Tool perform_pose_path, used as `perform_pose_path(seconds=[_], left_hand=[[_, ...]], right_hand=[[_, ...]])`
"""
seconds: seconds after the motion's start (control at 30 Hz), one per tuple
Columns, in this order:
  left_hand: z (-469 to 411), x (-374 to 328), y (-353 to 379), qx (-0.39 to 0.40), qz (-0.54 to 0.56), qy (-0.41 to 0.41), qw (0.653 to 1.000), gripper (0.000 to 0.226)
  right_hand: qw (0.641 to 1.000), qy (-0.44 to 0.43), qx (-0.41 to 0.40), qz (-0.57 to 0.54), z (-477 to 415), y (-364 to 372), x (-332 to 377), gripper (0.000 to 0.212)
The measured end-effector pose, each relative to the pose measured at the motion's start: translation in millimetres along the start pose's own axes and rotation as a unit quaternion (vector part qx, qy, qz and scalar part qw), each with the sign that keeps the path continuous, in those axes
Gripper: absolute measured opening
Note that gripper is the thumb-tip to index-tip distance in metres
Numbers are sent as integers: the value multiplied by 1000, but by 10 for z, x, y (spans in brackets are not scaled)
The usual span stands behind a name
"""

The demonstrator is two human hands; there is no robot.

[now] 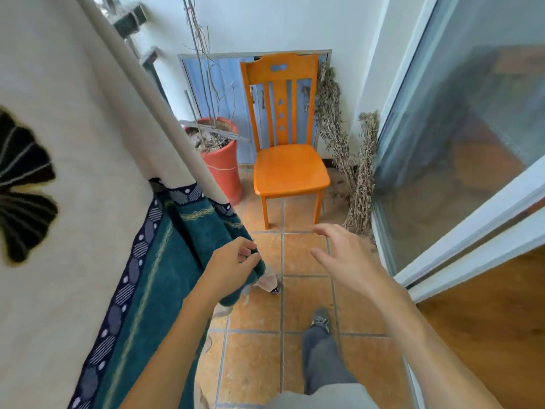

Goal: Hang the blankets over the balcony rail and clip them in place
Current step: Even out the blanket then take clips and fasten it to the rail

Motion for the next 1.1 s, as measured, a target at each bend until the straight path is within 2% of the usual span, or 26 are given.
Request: perform_pose_path(seconds=[0.27, 0.57, 0.7, 0.8, 0.87, 0.93, 1.0, 1.1], left_hand=[[-1328, -287, 33, -11, 11, -98, 995, 21], [-1677, 356, -228, -49, 26, -248, 967, 28], [-1589, 766, -571, -111, 29, -335, 935, 45], [-1355, 978, -838, -178, 36, -430, 884, 61], [-1230, 1017, -1000, -219, 21, -463, 859, 67], [-1159, 955, -1172, -266, 2, -465, 844, 65], [-1123, 842, -1378, -343, 14, -428, 836, 49], [-1183, 701, -1568, -397, 31, -364, 842, 26]], right_hand=[[999, 2, 51, 2, -1459, -580, -670, 41], [979, -110, 172, 7, -2667, -40, -216, 39], [957, -182, 226, 30, -3052, 302, 310, 37], [932, -238, 272, 38, -3232, 602, 791, 38], [915, -276, 293, 34, -3276, 777, 1117, 40], [899, -306, 312, 18, -3270, 906, 1431, 50], [886, -340, 315, -2, -3250, 982, 1758, 57], [876, -373, 303, -52, -3282, 1011, 2209, 35]])
Point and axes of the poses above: each hand's wrist, its own z-axis away from the middle knuckle, its own y-axis out of the palm, x = y × z, the point moved 10 cm from there along -z, towards the middle knuckle, and after that the axes turned 1 degree about x, right-handed, at the moved point
